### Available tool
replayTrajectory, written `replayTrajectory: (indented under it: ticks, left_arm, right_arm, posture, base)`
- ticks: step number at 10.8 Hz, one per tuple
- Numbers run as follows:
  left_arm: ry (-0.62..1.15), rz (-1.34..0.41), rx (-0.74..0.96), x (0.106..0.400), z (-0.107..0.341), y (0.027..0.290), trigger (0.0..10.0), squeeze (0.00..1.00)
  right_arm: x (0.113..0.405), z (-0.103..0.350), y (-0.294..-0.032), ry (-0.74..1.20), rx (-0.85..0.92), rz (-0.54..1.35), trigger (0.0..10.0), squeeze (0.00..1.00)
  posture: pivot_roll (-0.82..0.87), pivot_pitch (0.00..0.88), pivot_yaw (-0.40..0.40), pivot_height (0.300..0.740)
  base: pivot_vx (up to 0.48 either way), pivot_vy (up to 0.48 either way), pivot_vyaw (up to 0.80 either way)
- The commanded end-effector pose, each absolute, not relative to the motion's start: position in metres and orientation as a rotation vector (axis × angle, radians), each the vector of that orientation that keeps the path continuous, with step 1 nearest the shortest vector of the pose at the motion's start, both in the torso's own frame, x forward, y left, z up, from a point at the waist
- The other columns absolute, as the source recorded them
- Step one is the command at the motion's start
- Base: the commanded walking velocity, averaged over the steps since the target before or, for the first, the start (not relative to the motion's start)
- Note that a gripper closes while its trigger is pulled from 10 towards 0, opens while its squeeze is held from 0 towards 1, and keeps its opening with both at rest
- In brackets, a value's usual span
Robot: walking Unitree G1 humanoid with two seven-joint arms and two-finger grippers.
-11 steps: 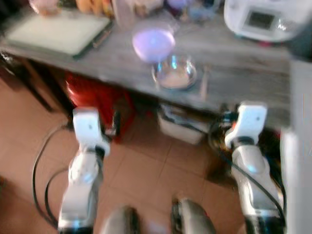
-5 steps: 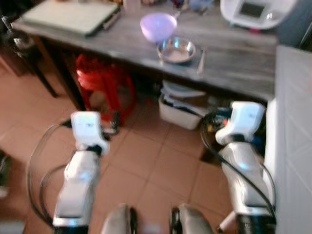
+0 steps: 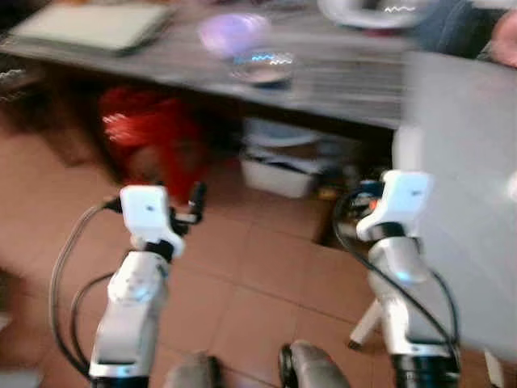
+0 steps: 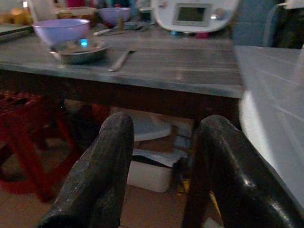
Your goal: Setting the table
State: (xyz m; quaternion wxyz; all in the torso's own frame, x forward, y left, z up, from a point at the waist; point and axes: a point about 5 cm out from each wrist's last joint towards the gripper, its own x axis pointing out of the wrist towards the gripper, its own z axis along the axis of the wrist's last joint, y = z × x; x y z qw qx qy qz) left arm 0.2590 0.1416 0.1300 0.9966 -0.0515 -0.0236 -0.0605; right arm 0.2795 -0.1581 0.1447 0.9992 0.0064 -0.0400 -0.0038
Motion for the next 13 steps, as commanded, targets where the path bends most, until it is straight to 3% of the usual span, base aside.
replayTrajectory:
  ticks: [1, 6, 8, 13]
  left_arm:
    - [-0.057, -0.141, -0.116, 0.258, 0.132, 0.138, 10.0, 0.0]
    - [-0.066, -0.17, -0.141, 0.256, 0.133, 0.137, 10.0, 0.0]
    - [-0.068, -0.17, -0.147, 0.255, 0.133, 0.135, 10.0, 0.0]
    - [-0.096, 0.058, 0.021, 0.246, 0.123, 0.16, 10.0, 0.0]
  right_arm:
    - [0.28, 0.146, -0.162, -0.083, 0.007, -0.011, 10.0, 0.0]
    - [0.284, 0.14, -0.162, -0.051, -0.129, -0.007, 10.0, 0.0]
    - [0.284, 0.138, -0.162, -0.028, 0.0, -0.024, 10.0, 0.0]
    - [0.273, 0.14, -0.167, -0.129, -0.043, -0.027, 10.0, 0.0]
  posture:
    - [-0.04, 0.154, 0.016, 0.74]
    - [-0.03, 0.156, 0.009, 0.74]
    - [-0.04, 0.157, 0.005, 0.74]
    - [-0.03, 0.123, -0.004, 0.74]
  base:
    - [0.0, 0.0, -0.8]
    - [0.0, -0.374, 0.0]
    - [0.0, -0.401, 0.0]
    - [0.0, -0.118, 0.0]
